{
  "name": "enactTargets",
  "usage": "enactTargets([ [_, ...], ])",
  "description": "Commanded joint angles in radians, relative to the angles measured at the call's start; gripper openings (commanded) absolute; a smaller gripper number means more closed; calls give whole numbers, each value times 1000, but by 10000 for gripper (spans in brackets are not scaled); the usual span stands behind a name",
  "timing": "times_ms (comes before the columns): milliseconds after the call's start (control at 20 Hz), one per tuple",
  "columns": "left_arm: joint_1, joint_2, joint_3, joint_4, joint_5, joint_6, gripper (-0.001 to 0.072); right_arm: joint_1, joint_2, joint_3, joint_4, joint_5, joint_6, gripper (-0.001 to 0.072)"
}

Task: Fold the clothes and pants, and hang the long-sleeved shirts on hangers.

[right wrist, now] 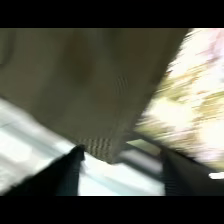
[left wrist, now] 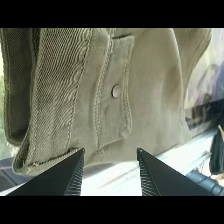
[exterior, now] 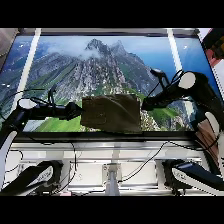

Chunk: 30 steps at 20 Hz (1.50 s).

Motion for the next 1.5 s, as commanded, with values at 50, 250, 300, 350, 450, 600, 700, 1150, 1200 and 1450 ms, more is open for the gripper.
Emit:
enactTargets([
  [50,8,-1,1,-2,19,9,407,-11,18,155,-441,-32,-14,46],
  [250,12,-1,1,-2,31,8,407,-191,67,174,-518,-30,-30,34],
  [300,12,-1,1,-3,32,8,407,-270,72,170,-506,-27,-43,33],
  [350,12,-1,0,-3,35,8,406,-353,72,159,-465,-32,-43,33],
  [450,12,-1,0,-3,51,8,406,-541,70,90,-211,-80,-93,32],
  [600,12,-1,0,-3,90,9,407,-736,54,-98,329,-48,-311,32],
  [700,12,-1,0,-3,117,8,406,-737,47,-241,463,-17,-406,34],
  [1150,11,-1,0,-3,129,8,406,-431,-49,-534,570,-325,-372,480],
  [1200,11,-1,0,-3,129,8,406,-406,-82,-534,604,-345,-372,486],
  [1450,11,-1,0,-3,129,8,406,-304,-243,-533,696,-357,-379,549],
])
